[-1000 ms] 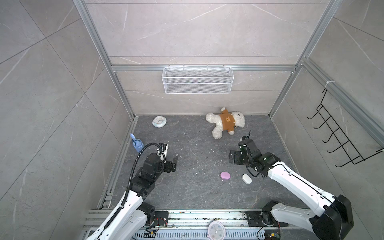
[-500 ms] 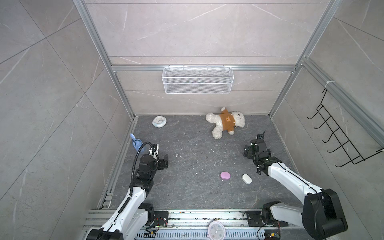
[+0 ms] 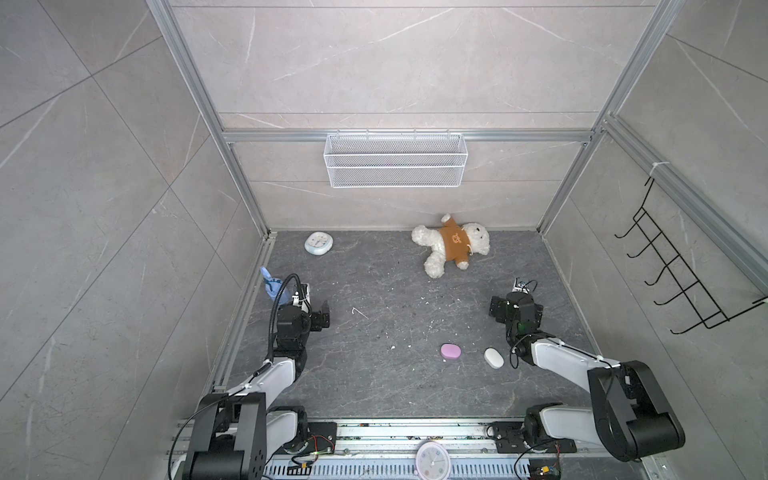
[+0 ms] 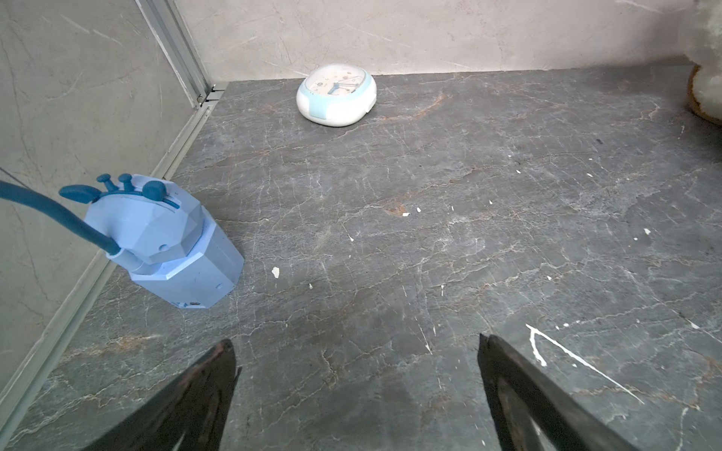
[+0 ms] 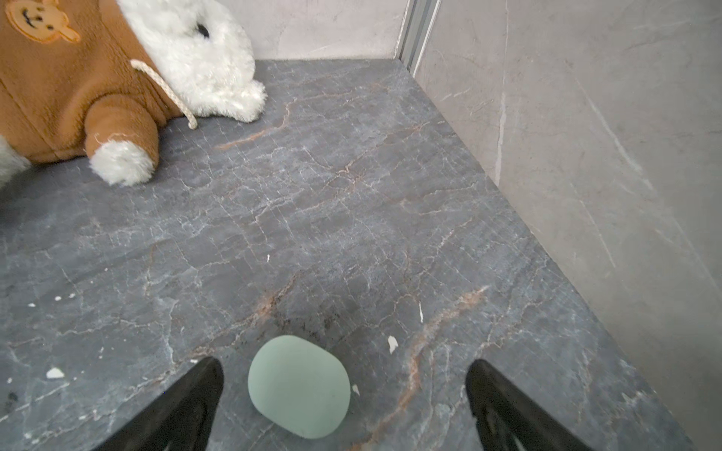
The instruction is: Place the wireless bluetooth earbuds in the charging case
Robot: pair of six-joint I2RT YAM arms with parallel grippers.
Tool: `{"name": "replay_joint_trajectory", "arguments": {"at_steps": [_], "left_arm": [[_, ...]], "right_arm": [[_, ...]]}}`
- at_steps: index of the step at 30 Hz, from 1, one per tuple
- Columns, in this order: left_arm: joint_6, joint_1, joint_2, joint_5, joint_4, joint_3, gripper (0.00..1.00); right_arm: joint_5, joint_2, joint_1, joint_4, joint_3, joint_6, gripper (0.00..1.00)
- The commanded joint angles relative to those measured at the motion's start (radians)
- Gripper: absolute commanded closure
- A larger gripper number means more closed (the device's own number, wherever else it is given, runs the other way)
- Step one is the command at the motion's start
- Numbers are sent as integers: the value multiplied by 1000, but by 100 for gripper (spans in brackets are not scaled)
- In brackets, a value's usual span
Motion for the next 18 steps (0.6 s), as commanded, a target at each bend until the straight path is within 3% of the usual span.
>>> {"name": "replay_joint_trajectory", "arguments": {"at_steps": [1,7,11,13,18], "left_arm": [[-10,51,31,60,90,47,2],[-52,108,48,124,70,67,2],[-51,111,52,134,72,66,3],[-52,111,54,137,71,67,3],[-48,113,61,143,63,75,3]], "right_arm": [[-31,15,-15,158,-23,-33,0],[-105,49,-38,267,-35,-51,0],[-158,149,-62,546,-113,-54,0],[-172,132,-66,437,-82,-42,0],[-181,162,-67,435,-57,-50,0]]}}
